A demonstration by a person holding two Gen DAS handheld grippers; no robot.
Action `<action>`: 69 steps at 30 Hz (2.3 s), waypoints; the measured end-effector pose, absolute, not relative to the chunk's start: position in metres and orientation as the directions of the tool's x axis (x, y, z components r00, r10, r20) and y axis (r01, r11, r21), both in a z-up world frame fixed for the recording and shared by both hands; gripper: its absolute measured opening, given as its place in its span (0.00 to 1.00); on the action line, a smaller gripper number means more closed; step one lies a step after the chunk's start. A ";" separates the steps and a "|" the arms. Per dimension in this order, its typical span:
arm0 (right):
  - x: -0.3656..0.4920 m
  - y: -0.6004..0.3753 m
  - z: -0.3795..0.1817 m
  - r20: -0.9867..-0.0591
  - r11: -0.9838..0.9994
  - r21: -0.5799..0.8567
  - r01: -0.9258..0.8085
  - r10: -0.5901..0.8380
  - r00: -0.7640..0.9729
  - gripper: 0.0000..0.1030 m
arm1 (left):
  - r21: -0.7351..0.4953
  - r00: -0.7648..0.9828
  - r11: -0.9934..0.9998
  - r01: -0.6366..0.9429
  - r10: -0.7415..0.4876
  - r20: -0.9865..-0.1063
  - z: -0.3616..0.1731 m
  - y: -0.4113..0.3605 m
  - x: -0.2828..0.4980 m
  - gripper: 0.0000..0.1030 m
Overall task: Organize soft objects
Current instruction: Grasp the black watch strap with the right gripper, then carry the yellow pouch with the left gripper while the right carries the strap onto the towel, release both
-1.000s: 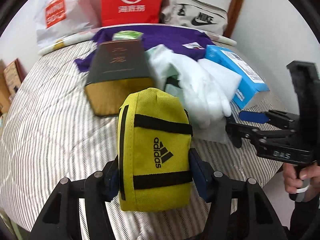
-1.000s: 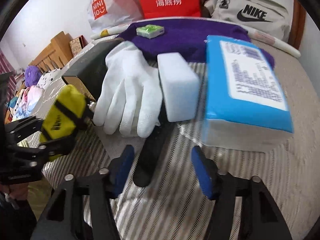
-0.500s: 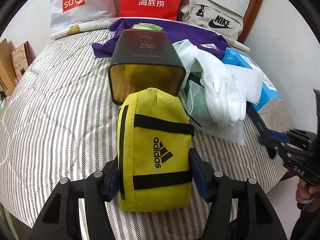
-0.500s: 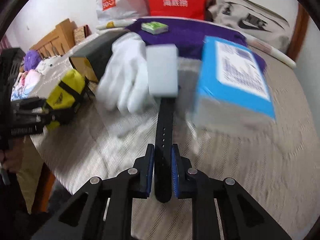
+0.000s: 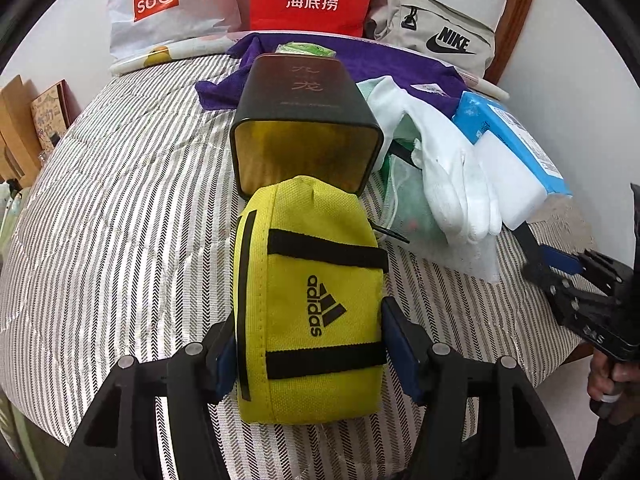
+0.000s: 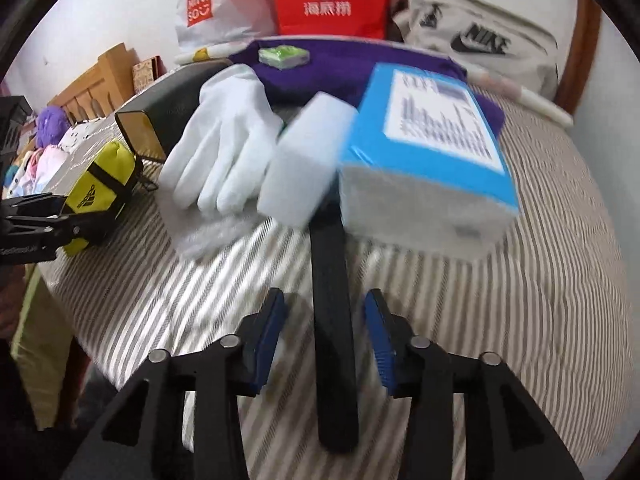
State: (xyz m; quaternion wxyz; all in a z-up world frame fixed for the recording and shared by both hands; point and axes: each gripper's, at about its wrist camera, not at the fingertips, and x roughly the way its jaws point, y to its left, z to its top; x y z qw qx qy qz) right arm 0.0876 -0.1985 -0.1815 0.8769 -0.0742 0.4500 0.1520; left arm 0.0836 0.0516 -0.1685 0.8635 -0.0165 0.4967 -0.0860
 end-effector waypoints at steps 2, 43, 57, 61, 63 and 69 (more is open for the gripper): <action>0.089 -0.195 -0.181 -0.805 0.940 -0.016 -0.341 0.190 0.562 0.17 | -0.109 0.492 0.985 0.133 -0.162 -0.856 -0.168 0.051 0.084 0.60; 0.054 -0.246 -0.116 -0.735 0.947 0.117 -0.298 0.284 0.615 0.17 | -0.130 0.584 0.987 0.096 -0.161 -0.796 -0.112 0.065 0.074 0.55; 0.122 -0.234 -0.071 -0.697 0.932 0.111 -0.345 0.320 0.641 0.17 | -0.166 0.608 0.983 0.082 -0.182 -0.773 -0.069 0.067 0.130 0.55; 0.148 -0.231 -0.062 -0.688 0.930 0.111 -0.351 0.327 0.648 0.17 | -0.186 0.605 0.980 0.070 -0.190 -0.773 -0.066 0.070 0.151 0.55; 0.162 -0.230 -0.060 -0.686 0.929 0.110 -0.354 0.328 0.649 0.17 | -0.201 0.599 0.977 0.068 -0.201 -0.775 -0.065 0.072 0.163 0.55; 0.205 -0.228 -0.055 -0.684 0.929 0.114 -0.353 0.331 0.650 0.17 | -0.220 0.593 0.974 0.060 -0.213 -0.777 -0.063 0.072 0.195 0.55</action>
